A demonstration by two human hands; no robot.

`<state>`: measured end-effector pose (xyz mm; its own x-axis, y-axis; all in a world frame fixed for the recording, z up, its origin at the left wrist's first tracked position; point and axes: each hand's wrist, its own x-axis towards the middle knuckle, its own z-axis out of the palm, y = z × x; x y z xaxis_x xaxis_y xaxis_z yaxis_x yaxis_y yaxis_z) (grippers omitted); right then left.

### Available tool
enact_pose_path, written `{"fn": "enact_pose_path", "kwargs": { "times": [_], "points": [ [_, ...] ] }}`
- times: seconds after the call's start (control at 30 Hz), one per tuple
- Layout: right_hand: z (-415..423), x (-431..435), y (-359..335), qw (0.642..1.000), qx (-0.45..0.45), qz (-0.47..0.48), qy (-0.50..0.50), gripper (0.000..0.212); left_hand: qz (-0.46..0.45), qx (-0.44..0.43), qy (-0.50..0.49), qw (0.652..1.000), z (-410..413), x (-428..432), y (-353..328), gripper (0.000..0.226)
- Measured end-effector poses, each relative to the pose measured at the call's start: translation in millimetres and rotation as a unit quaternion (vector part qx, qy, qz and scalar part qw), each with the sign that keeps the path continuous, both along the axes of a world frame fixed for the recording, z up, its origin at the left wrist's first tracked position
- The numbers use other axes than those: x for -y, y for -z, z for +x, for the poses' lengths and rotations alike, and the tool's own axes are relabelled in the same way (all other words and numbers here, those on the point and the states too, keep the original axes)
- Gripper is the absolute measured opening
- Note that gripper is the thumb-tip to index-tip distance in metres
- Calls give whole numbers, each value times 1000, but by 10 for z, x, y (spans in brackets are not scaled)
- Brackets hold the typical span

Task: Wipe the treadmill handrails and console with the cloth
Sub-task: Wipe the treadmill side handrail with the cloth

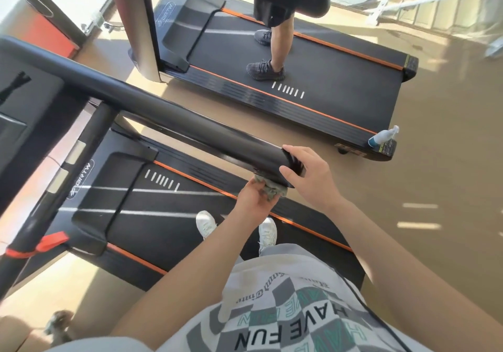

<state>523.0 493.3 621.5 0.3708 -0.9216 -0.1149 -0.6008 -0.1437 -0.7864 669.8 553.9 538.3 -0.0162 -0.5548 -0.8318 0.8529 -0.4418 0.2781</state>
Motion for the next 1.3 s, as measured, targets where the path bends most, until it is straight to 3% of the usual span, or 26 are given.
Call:
{"fn": "enact_pose_path", "kwargs": {
  "times": [0.17, 0.37, 0.53, 1.07, 1.3],
  "points": [
    [278, 114, -106, 993, -72, -59, -68, 47, -23, 23, -27, 999, 247, 85, 20, 38],
    [851, 236, -165, 975, -146, -104, -131, 54, 27, 39, -133, 990, 915, 227, -58, 31],
    [1353, 313, -189, 963, -175, -127, -158, 60, 43, 65, -152, 985, 1506, 394, -36, 35],
    [2273, 319, -137, 952, -172, -182, -174, 67, 6, 202, -234, 951, 2586, 500, -307, 22],
    [2689, 428, -186, 958, -109, -182, -194, 63, -59, 292, -220, 929, 2671, 349, -784, 54]
  ]
}}
